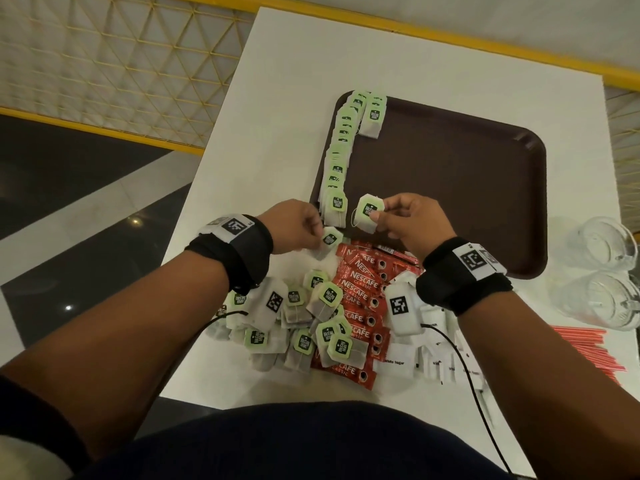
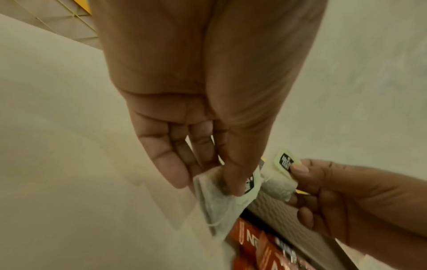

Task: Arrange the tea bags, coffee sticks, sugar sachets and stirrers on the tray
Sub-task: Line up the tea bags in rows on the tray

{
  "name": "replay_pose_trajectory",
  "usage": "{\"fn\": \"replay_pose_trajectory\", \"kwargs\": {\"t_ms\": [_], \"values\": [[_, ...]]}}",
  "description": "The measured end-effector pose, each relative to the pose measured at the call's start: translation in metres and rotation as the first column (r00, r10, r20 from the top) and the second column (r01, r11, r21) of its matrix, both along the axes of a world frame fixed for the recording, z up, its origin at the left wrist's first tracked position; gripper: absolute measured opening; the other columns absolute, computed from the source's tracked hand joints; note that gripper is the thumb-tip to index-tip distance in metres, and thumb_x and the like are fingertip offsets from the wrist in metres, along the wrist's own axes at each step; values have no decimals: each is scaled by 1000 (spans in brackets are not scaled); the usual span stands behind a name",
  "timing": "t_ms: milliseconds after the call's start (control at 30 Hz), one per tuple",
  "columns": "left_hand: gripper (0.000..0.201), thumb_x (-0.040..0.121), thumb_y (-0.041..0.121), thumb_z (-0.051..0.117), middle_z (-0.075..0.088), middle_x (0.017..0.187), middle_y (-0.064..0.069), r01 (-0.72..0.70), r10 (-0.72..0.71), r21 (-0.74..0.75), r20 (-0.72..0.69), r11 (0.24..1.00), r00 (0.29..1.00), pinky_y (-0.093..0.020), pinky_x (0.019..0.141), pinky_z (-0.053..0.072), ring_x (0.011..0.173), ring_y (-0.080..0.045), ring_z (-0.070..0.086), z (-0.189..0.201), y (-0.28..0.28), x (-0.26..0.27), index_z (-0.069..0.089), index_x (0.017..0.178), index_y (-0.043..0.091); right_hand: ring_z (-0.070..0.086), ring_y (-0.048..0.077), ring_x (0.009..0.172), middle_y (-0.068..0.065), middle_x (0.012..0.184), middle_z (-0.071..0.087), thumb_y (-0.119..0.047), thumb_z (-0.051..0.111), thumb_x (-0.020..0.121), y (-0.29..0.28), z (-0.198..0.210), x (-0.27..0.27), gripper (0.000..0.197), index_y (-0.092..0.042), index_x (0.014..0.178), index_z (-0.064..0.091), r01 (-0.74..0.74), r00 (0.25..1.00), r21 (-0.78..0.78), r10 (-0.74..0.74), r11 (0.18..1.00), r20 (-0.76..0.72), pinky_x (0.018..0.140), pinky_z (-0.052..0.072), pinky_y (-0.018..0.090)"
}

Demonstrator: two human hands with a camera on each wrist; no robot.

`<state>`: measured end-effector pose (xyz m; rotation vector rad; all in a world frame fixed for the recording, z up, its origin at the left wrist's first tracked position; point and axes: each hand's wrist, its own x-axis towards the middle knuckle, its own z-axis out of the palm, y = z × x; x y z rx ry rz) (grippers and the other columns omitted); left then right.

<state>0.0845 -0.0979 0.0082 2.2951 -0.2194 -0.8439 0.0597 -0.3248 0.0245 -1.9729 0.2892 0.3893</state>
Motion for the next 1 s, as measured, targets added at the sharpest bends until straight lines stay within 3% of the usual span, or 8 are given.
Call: {"fn": "replay_pose_trajectory", "kwargs": {"t_ms": [133, 267, 367, 467, 567, 800, 900, 1000], "values": [[18, 82, 14, 77, 69, 89, -6, -78, 81, -111, 26, 991, 996, -30, 70, 59, 74, -17, 65, 12, -4, 21, 60, 89, 14, 70, 15, 82, 6, 92, 74, -21, 71, 87, -5, -1, 21, 8, -18, 92, 65, 25, 999, 41, -25, 999, -20, 74, 57, 30], [31, 79, 16, 81, 64, 83, -1, -235, 246, -238, 17, 942, 969, -27, 67, 59, 71, -13, 62, 15, -12, 45, 60, 101, 10, 70, 14, 75, 8, 92, 73, -21, 66, 91, -8, -1, 52, 7, -16, 93, 62, 41, 998, 61, -38, 997, -45, 67, 57, 28], [24, 81, 16, 79, 69, 90, -8, -290, 310, -267, 34, 919, 950, -28, 68, 60, 78, -17, 66, 12, -18, 64, 61, 97, 13, 68, 13, 70, 9, 92, 72, -21, 65, 93, -13, -6, 82, 7, -15, 92, 60, 41, 999, 24, -40, 999, -36, 62, 54, 25], [13, 87, 16, 73, 70, 100, -11, -353, 381, -299, 39, 886, 924, -27, 70, 60, 87, -20, 68, 8, -24, 82, 61, 93, 16, 66, 10, 67, 4, 88, 69, -23, 64, 94, -18, -12, 115, 14, -12, 102, 59, 23, 1000, -66, -24, 998, -18, 59, 53, 22], [11, 91, 13, 66, 68, 94, -9, -411, 449, -347, 33, 843, 893, -34, 74, 60, 86, -22, 66, 4, -27, 99, 62, 100, 8, 63, 10, 63, 6, 87, 67, -22, 61, 96, -18, -23, 147, 20, -9, 111, 57, -10, 1000, -134, 7, 991, -22, 55, 51, 21], [6, 91, 13, 65, 71, 98, -14, -463, 518, -374, 57, 804, 853, -44, 80, 60, 94, -31, 69, 0, -29, 123, 62, 95, 12, 60, 10, 58, 5, 88, 70, -27, 64, 94, -18, -44, 198, 22, -11, 109, 61, -93, 996, -273, 93, 957, -12, 46, 42, 16], [6, 91, 13, 65, 70, 93, -12, -470, 524, -382, 44, 795, 851, -44, 80, 60, 89, -28, 68, -3, -28, 127, 60, 89, 15, 60, 13, 56, 9, 89, 71, -25, 67, 92, -17, -49, 207, 21, -9, 103, 61, -60, 998, -295, 64, 954, 4, 50, 44, 21], [4, 91, 15, 65, 71, 95, -14, -461, 516, -365, 64, 809, 854, -40, 76, 58, 89, -30, 69, -8, -29, 130, 62, 91, 14, 63, 17, 58, 10, 91, 72, -26, 72, 87, -17, -53, 211, 19, -17, 84, 55, -46, 998, -315, 60, 948, 34, 62, 52, 29]]}}
